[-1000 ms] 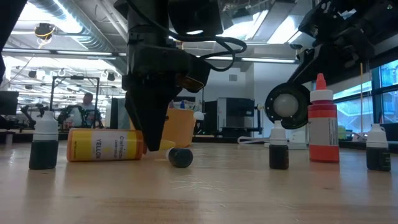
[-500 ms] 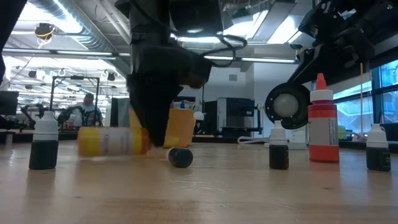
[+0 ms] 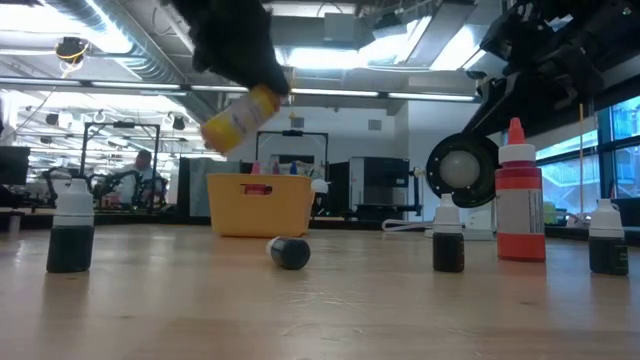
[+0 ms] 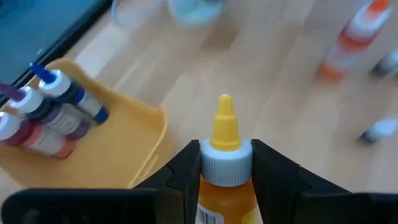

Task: Pick & Place food coloring
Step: Put the large yellow food coloring bottle into the yellow bin

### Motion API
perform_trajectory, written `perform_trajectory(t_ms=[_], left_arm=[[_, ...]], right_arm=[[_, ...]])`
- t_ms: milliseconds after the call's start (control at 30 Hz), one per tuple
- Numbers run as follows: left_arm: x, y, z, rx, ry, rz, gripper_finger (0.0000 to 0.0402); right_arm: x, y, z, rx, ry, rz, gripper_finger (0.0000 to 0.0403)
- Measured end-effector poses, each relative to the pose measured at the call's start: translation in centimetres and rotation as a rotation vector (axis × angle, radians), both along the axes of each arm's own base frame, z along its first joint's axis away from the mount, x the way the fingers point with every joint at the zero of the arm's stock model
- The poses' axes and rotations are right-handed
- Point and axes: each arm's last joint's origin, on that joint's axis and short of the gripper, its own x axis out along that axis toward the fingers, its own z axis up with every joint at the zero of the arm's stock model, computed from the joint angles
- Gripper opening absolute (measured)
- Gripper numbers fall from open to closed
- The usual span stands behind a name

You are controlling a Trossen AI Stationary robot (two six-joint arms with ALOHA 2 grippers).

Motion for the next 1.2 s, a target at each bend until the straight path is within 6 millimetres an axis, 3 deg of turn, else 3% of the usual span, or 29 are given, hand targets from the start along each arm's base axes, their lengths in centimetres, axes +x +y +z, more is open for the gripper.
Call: perform_trajectory(t_ms=[233, 433, 567, 933, 1200], left_arm=[[-4.0, -0.7, -3.4, 0.027, -0.359, -0.042, 0.011], [-6.3, -0.4, -7.2, 0.086, -0.481, -0.075, 0.011], [-7.2, 0.0, -8.6, 0.109, -0.504, -0.117, 0.0111], [-7.1, -0.2, -11.3, 0.173, -0.385, -0.228, 0.0117], [-6.0, -0.6, -12.6, 0.216, -0.47, -0.227, 0.0116]], right_arm=[[0.1, 0.0, 0.1, -0.004, -0.016, 0.004, 0.0165], [0.4, 0.0, 0.6, -0.018, -0.071, 0.017, 0.0165], [0.6, 0.0, 0.8, -0.015, -0.097, 0.016, 0.0165], [0.7, 0.0, 1.0, -0.006, -0.129, 0.01, 0.0165], [0.8, 0.1, 1.2, -0.004, -0.152, 0.009, 0.0165]])
